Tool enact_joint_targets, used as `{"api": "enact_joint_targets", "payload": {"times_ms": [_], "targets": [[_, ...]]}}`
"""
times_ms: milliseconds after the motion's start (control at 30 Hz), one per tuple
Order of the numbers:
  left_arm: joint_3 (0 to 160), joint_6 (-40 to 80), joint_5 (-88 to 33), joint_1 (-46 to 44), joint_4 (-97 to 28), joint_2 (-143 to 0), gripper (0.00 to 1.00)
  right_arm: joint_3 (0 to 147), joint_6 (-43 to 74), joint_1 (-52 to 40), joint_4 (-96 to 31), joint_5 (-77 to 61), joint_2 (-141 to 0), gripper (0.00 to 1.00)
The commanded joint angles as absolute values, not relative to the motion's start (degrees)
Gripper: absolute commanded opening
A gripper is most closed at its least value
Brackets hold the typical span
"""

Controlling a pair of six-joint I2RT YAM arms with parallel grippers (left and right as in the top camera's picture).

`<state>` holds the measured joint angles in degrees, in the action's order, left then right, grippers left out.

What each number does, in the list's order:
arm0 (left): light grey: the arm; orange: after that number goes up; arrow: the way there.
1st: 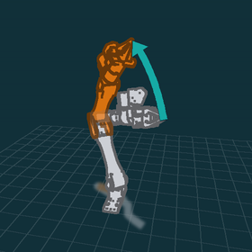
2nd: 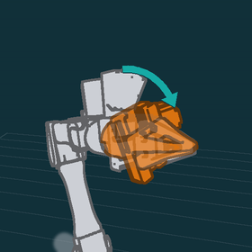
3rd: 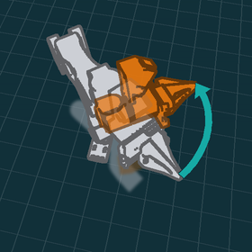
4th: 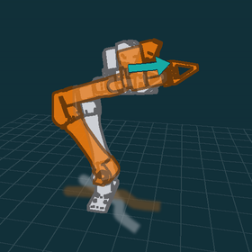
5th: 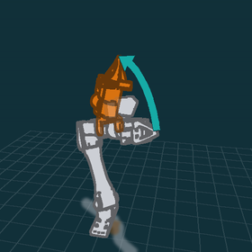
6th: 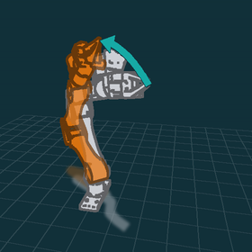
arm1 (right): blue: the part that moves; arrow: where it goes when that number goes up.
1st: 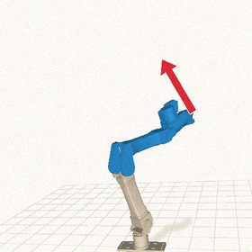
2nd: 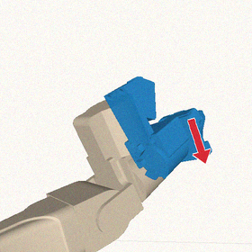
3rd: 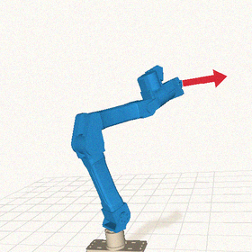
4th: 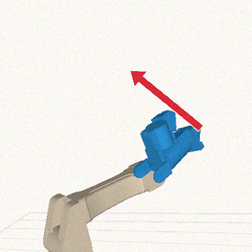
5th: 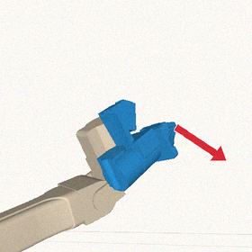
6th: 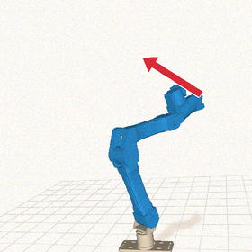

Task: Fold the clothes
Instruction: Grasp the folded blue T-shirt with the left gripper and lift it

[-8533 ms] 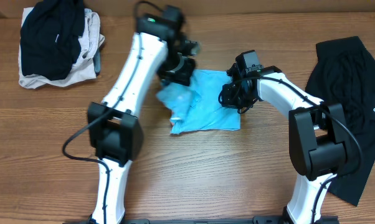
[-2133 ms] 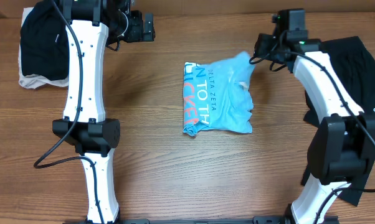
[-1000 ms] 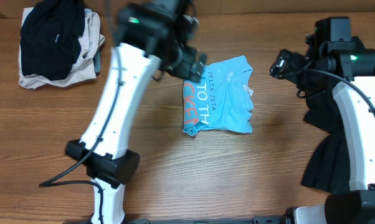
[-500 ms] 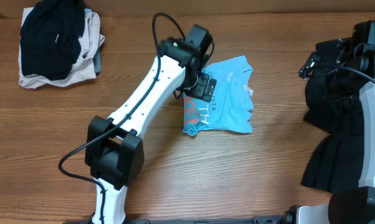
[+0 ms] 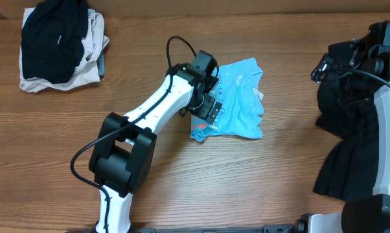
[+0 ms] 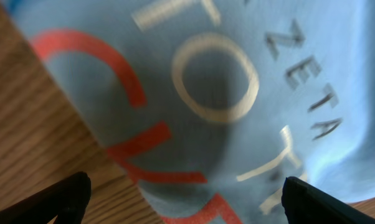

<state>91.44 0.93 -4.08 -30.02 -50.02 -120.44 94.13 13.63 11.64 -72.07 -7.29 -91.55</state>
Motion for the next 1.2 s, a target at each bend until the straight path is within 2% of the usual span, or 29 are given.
{"api": "enact_joint_targets", "payload": {"times_ms": [0, 200, 433, 767, 967, 1167], "targets": [[88.7, -4.6, -4.4, -30.4, -48.0, -120.6, 1.0, 94.9, 13.0, 11.9, -71.4, -7.5, -89.5, 1.0], [85.1, -5.2, -0.7, -30.3, -45.1, -120.6, 1.0, 94.8, 13.0, 11.9, -71.2, -6.4, -89.6, 1.0], [82.5, -5.1, 16.3, -29.2, -45.4, -120.6, 1.0, 94.1, 11.9, 11.9, -71.3, -5.9, -89.6, 1.0], [81.6, -4.8, 25.3, -18.5, -47.6, -120.6, 1.0, 93.8, 11.9, 11.9, -71.2, -5.8, -89.6, 1.0], [82.1, -4.7, 19.7, -9.0, -47.6, -120.6, 1.0, 93.8, 11.9, 11.9, -71.2, -3.9, -89.6, 1.0], [91.3, -6.9, 8.1, -8.1, -52.8, -119.9, 1.0, 93.8, 11.9, 11.9, -70.5, -3.9, -89.6, 1.0]]}}
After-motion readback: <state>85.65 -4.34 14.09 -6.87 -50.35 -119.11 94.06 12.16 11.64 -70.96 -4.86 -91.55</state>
